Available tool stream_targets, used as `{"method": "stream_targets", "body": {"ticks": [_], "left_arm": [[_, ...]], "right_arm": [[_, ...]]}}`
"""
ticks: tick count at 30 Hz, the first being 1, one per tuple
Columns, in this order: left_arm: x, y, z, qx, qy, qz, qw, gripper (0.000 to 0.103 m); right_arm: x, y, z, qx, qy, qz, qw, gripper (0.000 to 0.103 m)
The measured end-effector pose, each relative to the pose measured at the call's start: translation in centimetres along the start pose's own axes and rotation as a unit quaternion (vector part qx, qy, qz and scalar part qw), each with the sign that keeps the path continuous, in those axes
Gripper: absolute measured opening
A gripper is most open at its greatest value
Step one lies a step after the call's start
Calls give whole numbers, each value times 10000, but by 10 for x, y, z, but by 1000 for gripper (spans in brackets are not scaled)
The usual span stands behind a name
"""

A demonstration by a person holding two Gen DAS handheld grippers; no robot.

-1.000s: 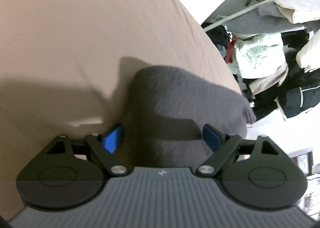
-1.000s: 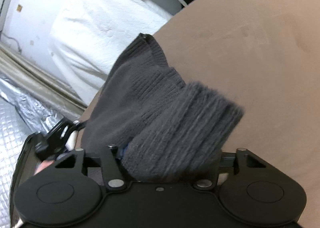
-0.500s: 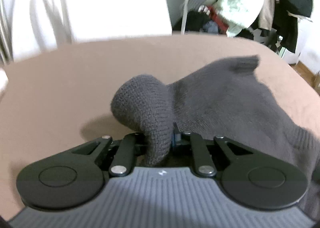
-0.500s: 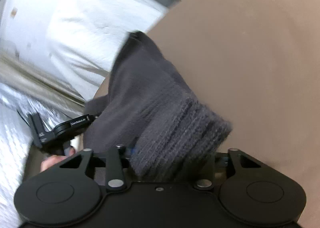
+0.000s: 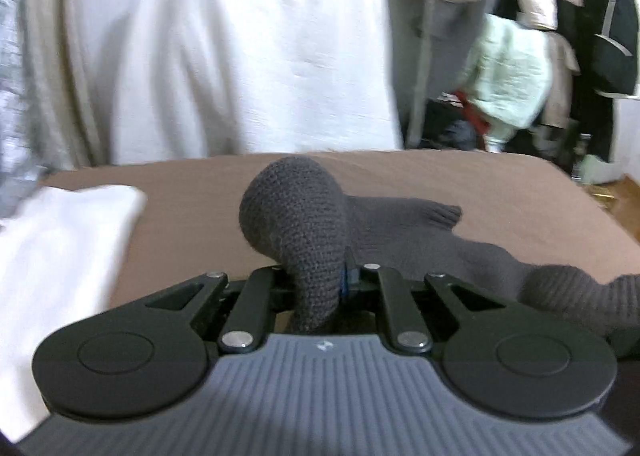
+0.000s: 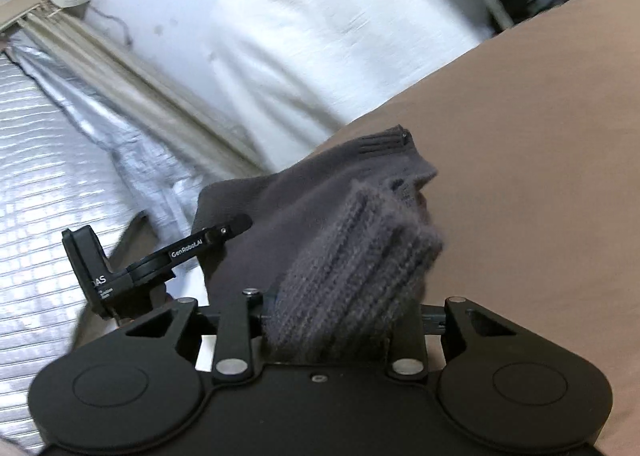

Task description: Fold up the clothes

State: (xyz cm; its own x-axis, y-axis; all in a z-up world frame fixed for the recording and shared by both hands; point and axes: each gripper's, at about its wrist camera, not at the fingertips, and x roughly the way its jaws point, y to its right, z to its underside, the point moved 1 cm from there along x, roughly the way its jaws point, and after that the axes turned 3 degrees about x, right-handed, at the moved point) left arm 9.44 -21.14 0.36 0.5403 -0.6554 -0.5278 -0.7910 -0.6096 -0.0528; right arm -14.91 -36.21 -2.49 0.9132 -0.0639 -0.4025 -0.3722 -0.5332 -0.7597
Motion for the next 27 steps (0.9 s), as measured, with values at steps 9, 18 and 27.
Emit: {"method": "stream_targets", "body": {"ticks": [9,18,27], "left_arm": [[82,-89,57,-762,-1711,-575,9806,15],[61,-102,58,-641,-1355,-519,9873,30],[-28,-130,62,-873,-713,-908,9895,78]], "right_arm": [[119,-11,40,-432,-1708,-190,9842,39],[106,-21,39,-1027,-1884,348,9761,49],[49,-23,-7,-1273,-1161,490,9838,59]]}}
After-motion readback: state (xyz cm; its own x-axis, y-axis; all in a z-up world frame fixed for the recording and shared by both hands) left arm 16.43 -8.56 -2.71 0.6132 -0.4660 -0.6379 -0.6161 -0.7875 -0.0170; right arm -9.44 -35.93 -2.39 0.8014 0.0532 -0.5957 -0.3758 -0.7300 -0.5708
